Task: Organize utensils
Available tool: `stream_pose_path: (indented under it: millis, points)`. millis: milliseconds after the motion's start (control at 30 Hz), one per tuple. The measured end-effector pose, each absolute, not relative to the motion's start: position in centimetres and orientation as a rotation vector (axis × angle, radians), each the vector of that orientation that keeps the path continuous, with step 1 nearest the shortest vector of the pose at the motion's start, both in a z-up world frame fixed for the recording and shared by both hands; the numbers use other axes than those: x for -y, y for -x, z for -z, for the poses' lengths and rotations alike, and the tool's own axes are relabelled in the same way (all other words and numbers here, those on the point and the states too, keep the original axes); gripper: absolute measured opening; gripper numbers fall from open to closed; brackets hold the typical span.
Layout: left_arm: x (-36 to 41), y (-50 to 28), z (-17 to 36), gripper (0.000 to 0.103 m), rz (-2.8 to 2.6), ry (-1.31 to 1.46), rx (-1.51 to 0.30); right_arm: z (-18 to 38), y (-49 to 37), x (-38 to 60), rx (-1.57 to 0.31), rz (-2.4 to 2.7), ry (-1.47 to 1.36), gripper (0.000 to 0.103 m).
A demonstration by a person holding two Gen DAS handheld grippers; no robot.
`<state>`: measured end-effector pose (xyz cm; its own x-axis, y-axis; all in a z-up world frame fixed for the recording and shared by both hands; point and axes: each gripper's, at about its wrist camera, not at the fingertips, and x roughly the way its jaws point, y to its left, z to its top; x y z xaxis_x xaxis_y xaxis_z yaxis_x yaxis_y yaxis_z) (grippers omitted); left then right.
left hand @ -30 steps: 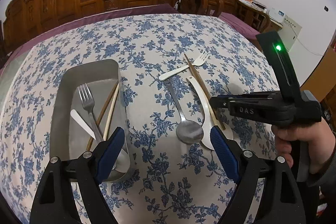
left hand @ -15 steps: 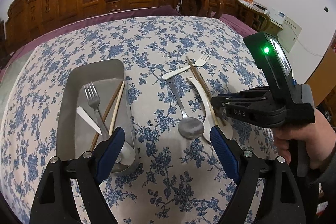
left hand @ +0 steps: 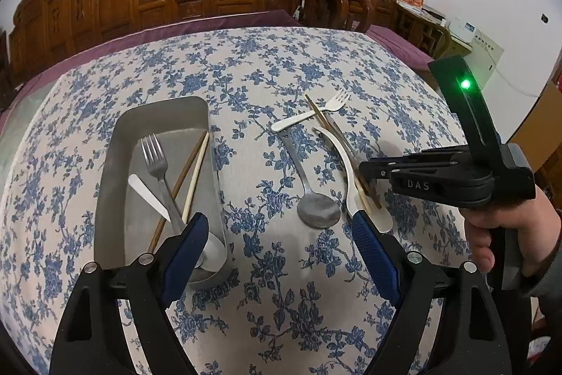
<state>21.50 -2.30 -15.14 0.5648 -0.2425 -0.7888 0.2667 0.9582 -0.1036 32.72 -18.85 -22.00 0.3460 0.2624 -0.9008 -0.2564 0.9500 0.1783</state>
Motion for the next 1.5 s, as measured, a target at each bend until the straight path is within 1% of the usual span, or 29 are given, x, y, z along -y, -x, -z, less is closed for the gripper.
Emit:
stream_pose_path:
  millis: [67, 133, 333, 400, 667, 833, 900, 933, 1067, 1233, 1333, 1367, 1500]
  points:
    - [2.3, -21.5, 15.2, 0.080, 0.301, -0.030, -0.925, 22.5, -32.8, 18.7, -1.189, -0.329, 0.011, 0.013]
    - [2.3, -21.4, 15.2, 0.080, 0.302, -0.032, -0.926, 22.6, -32.8, 18.8, -1.183, -0.336, 0.002, 0.010]
    - [2.4, -21.5, 15.3, 0.080, 0.303, -0.034, -0.927, 22.8, -32.9, 18.5, -1.190, -0.327, 0.055, 0.004]
    - [2.6, -21.6, 15.4, 0.080, 0.304, -0.035, -0.928, 22.9, -32.8, 18.5, -1.196, -0.324, 0.063, 0.000]
    - [3.7, -22.7, 16.2, 0.080, 0.308, -0.053, -0.952, 22.3, -31.7, 20.9, -1.165, -0.295, 0.041, 0.000]
    - [4.5, -23.6, 16.9, 0.080, 0.308, -0.051, -0.967, 21.7, -31.6, 21.2, -1.122, -0.367, 0.006, 0.001]
    - [4.7, -23.7, 17.2, 0.080, 0.308, -0.050, -0.973, 21.8, -31.8, 20.4, -1.121, -0.394, 0.030, 0.003]
    - [4.8, -23.7, 17.3, 0.080, 0.309, -0.051, -0.975, 21.9, -31.9, 20.0, -1.120, -0.400, 0.047, 0.006]
    - [5.0, -23.9, 17.7, 0.080, 0.306, -0.062, -0.983, 22.6, -32.8, 18.1, -1.130, -0.419, 0.144, 0.006]
    - [4.9, -24.1, 17.7, 0.080, 0.303, -0.060, -0.983, 23.8, -33.4, 16.9, -1.181, -0.423, 0.254, 0.009]
    - [4.9, -24.2, 17.7, 0.080, 0.301, -0.058, -0.981, 24.1, -33.4, 17.0, -1.185, -0.408, 0.269, 0.008]
    - [4.9, -24.2, 17.8, 0.080, 0.301, -0.057, -0.981, 24.0, -33.4, 17.3, -1.185, -0.401, 0.255, 0.006]
    - [5.1, -24.5, 18.0, 0.080, 0.299, -0.067, -0.985, 23.3, -32.8, 18.6, -1.165, -0.393, 0.177, 0.006]
